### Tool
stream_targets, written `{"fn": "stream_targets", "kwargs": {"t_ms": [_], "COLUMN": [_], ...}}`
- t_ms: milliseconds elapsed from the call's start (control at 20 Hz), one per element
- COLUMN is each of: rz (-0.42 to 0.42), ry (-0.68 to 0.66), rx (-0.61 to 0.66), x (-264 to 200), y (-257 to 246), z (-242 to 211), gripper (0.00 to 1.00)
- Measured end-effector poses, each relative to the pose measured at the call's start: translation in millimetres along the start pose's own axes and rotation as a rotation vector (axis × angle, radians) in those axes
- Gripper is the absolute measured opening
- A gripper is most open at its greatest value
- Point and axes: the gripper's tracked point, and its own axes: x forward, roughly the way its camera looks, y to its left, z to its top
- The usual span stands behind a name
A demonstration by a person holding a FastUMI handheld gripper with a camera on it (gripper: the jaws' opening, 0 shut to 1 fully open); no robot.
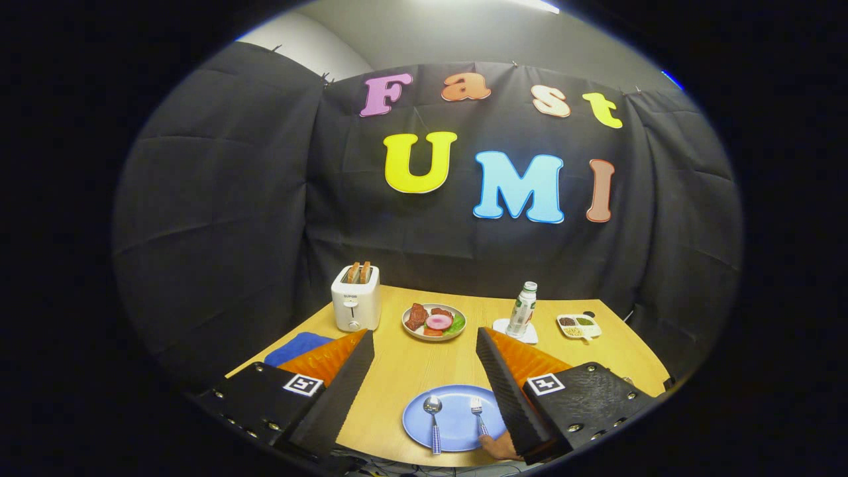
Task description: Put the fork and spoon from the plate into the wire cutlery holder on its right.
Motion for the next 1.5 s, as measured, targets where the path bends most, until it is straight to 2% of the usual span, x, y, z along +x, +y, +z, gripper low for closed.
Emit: {"fn": "stream_targets", "kwargs": {"t_ms": [550,900,1000,1400,1500], "rz": [0.07,0.066,0.088,0.242,0.269], "ry": [-0.003,0.004,0.018,-0.137,-0.138], "rx": [0.006,0.032,0.039,-0.023,-0.047], "x": [1.5,-5.7,-10.1,-29.6,-37.1], "y": [30.5,7.3,-1.7,-16.3,-17.2], "z": [1.6,-4.4,-7.3,37.6,36.7], "gripper": [0.96,0.96,0.96,0.96,0.96]}}
